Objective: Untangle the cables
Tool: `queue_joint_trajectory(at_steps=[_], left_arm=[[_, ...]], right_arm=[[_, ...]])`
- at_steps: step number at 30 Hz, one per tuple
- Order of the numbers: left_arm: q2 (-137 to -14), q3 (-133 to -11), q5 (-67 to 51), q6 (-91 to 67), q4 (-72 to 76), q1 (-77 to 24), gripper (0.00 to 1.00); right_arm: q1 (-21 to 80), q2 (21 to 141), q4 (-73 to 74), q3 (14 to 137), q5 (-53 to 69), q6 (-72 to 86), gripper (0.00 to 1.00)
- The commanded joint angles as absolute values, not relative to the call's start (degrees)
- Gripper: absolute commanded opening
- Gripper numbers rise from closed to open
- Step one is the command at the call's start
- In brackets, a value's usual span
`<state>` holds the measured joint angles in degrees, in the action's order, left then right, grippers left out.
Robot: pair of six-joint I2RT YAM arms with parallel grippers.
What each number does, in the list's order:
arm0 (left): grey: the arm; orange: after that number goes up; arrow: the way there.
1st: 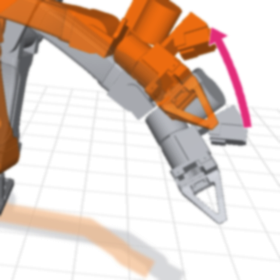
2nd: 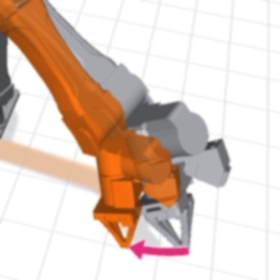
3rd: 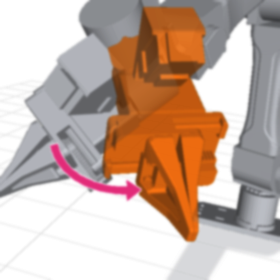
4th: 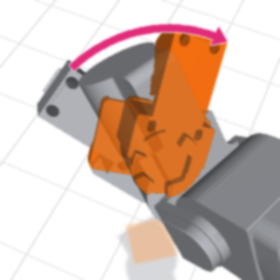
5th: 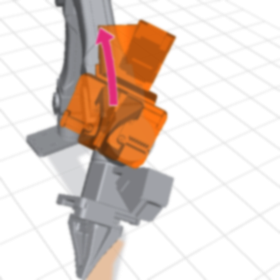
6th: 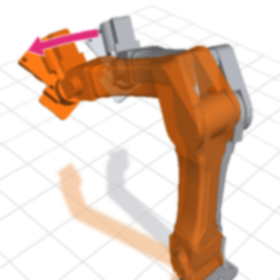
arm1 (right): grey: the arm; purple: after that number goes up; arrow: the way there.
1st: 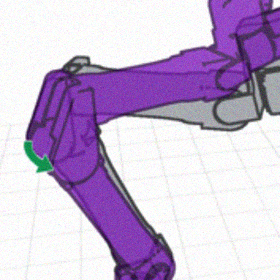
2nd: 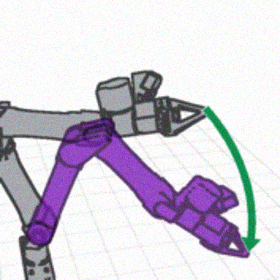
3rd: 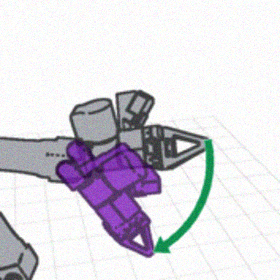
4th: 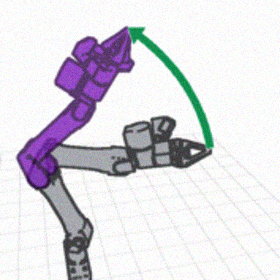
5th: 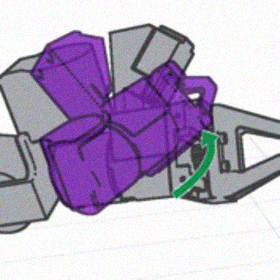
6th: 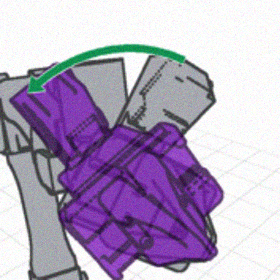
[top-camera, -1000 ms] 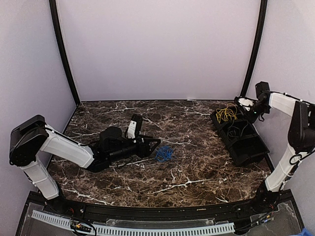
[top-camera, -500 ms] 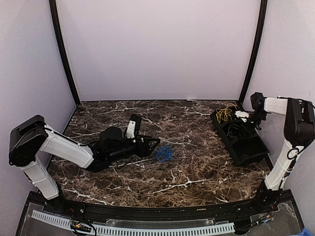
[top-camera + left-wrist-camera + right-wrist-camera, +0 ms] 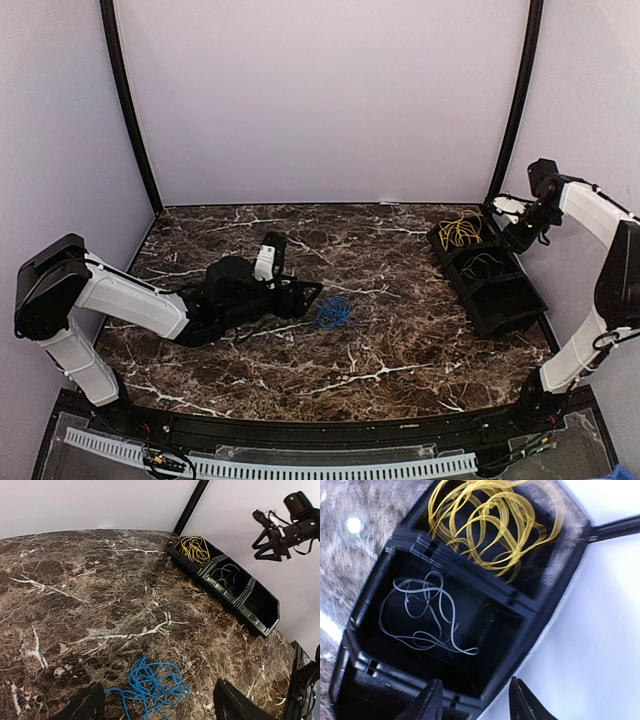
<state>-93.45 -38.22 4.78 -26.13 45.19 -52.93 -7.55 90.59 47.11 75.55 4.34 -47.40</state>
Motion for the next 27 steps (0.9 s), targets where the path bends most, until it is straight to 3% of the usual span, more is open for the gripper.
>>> queue_joint_trajectory(at_steps=[1,4,6,7,8,10,12,13,15,19,27], left_arm=[[-90.09,-40.26,8.63,-24.02,39.94,-52.96,0.80],[-90.57,-42.19,9.25,-23.31,36.00,-52.52,0.82],[-91.37,-44.35,10.85,-24.36,31.89,-52.09,0.81],[-91.81,-46.18,10.84,-24.53,28.14,-51.84,0.79],[-91.96,-47.13,9.33,-23.86,26.33,-51.02,0.77],[-92.16,-49.21,0.22,-20.07,22.58,-49.34,0.65],[-92.53,-50.37,-5.00,-17.65,18.35,-48.39,0.58],[-92.90,-51.20,-6.50,-17.22,17.09,-48.06,0.57],[-93.73,-52.62,-7.61,-17.17,12.52,-46.91,0.56],[-96.15,-54.46,-9.04,-19.12,5.97,-44.02,0.60],[-105.09,-58.38,-18.32,-22.01,3.59,-39.05,0.58]], right_arm=[[-7.82,82.49,49.42,79.50,4.94,-46.79,0.51],[-7.73,79.41,49.04,82.85,10.54,-44.32,0.53],[-7.73,76.69,44.57,84.26,14.15,-42.08,0.60],[-7.73,74.78,41.31,84.01,15.72,-39.98,0.72],[-7.75,73.57,38.18,83.05,17.57,-36.05,0.92],[-7.73,73.14,34.80,79.99,24.53,-31.83,0.98],[-6.66,76.07,36.25,77.68,34.55,-33.06,0.97],[-5.33,77.87,36.65,76.90,36.85,-33.29,0.90],[0.43,81.55,37.75,75.48,37.14,-35.21,0.77],[11.86,88.27,38.02,73.48,32.63,-37.40,0.65],[25.48,100.10,34.88,76.73,31.27,-34.79,0.61]])
